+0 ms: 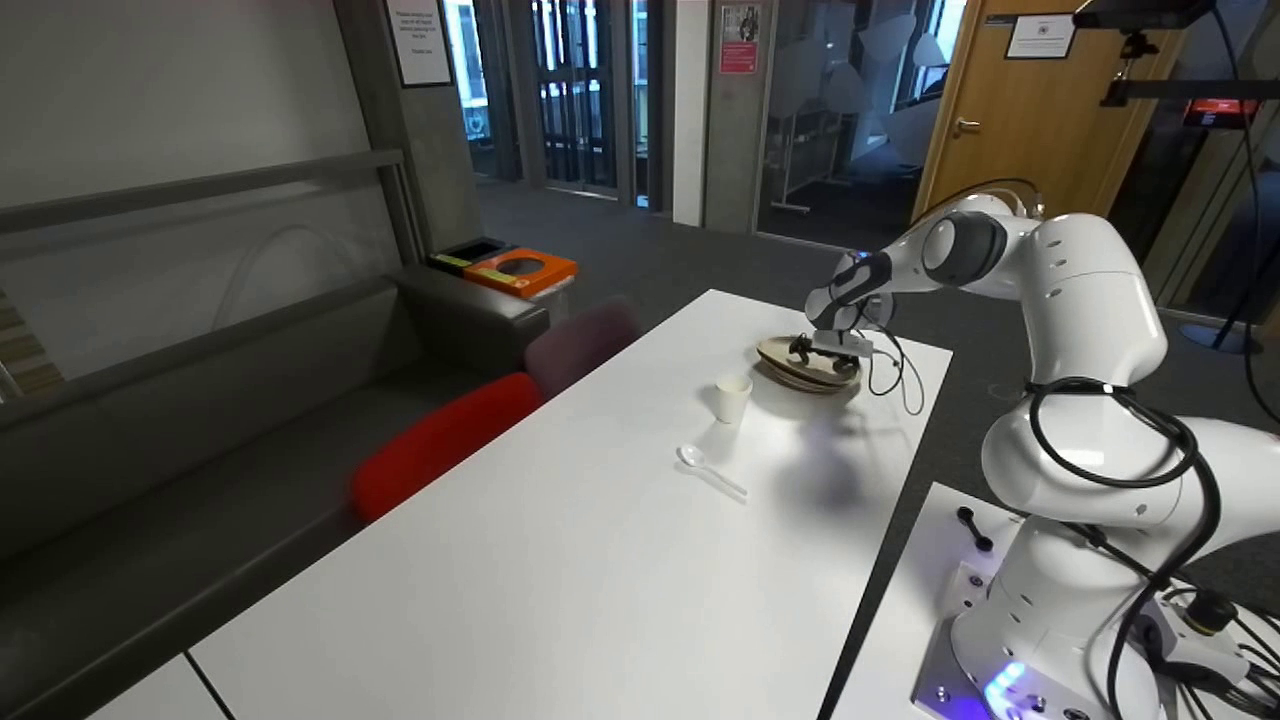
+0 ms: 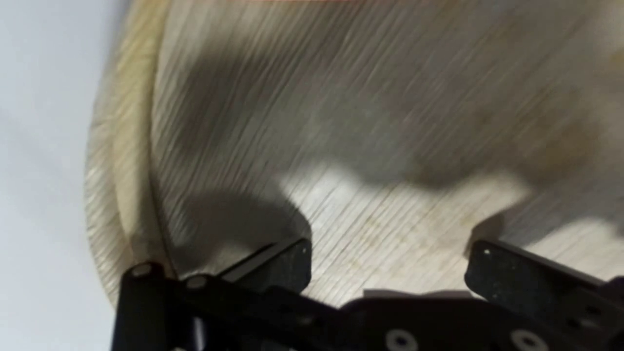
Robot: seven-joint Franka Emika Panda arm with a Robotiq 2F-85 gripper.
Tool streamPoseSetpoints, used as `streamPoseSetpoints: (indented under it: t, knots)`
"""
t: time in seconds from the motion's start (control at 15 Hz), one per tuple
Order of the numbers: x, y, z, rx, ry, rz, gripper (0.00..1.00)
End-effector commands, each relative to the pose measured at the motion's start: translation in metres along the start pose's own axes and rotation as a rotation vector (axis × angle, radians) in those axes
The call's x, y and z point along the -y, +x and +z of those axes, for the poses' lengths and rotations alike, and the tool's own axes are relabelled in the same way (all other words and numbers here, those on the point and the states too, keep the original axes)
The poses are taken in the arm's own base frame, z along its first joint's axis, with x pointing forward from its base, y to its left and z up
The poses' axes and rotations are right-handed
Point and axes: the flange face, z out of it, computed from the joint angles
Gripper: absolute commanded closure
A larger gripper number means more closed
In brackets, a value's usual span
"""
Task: Stack up the brown plates on the right side and then move them to the left
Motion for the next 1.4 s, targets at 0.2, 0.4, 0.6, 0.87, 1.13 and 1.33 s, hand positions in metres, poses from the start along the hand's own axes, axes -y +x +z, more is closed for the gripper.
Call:
streamPoseSetpoints:
  t: [0.2,0.4,0.6,0.87,1.13,1.33]
  knots:
    - [0.0,-0.077,-0.004,0.021,0.004,-0.255,0.0]
    - [-0.008,-0.109,-0.003,0.001,-0.016,-0.371,0.0]
    - [-0.011,-0.143,-0.008,-0.045,-0.029,-0.454,0.0]
    - [-0.006,-0.198,-0.02,-0.095,-0.013,-0.53,0.0]
    - [-0.002,-0.259,-0.035,-0.098,0.011,-0.576,0.0]
    - [0.007,-0.284,-0.044,-0.081,0.02,-0.579,0.0]
